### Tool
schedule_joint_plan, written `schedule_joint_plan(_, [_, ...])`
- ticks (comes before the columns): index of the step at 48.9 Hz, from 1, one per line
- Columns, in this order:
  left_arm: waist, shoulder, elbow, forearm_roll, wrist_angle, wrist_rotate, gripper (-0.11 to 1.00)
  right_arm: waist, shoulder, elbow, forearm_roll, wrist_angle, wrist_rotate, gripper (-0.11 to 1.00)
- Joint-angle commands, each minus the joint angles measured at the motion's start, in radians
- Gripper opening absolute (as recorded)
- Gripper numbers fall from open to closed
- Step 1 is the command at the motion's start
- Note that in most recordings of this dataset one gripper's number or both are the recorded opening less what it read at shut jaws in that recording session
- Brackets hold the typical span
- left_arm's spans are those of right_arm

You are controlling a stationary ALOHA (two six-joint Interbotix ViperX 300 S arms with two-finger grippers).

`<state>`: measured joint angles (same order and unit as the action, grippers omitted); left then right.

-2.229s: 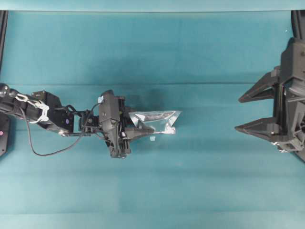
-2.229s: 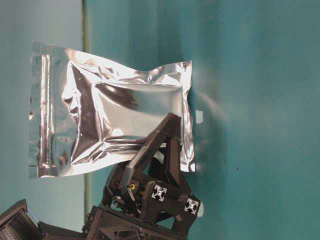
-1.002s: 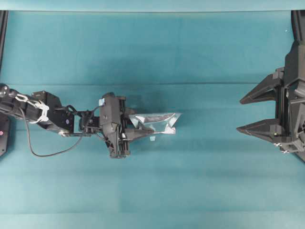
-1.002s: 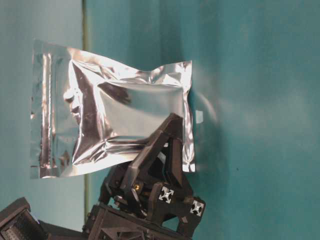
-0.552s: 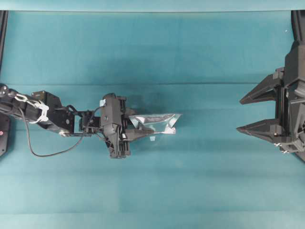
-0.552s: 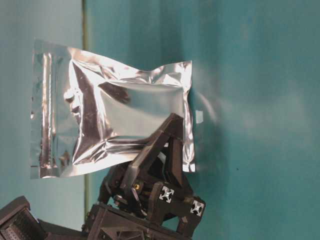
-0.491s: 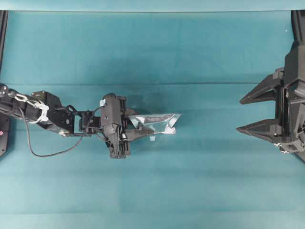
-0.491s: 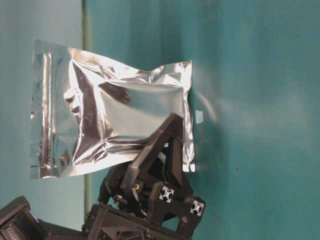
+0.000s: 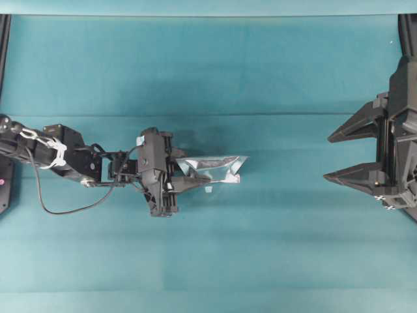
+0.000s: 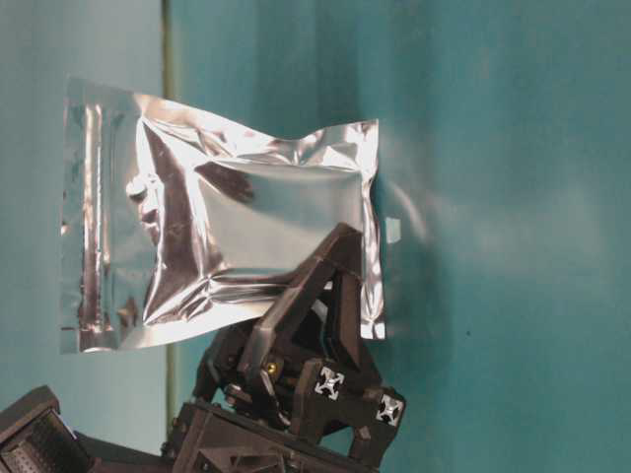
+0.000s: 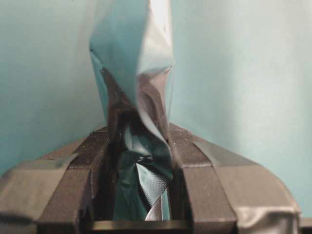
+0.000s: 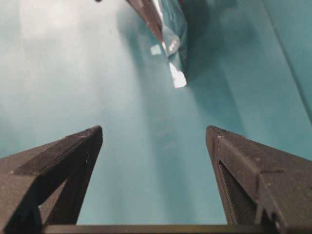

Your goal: Hand over the silver zip bag and make it stand upright.

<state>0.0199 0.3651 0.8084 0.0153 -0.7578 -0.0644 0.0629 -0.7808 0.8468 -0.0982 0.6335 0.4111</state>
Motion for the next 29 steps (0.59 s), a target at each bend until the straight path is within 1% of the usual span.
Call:
schedule_joint_plan(1, [-0.029,-0.006,-0.003,0.003,0.005,0.002,0.29,0.003,-0.002,-0.009,0.002,-0.009,0.009,0.89])
schedule_joint_plan(29, [-0.032,-0.009,-0.002,0.003,0.018,0.0,0.29,0.003,-0.002,-0.008,0.002,-0.009,0.009,0.89])
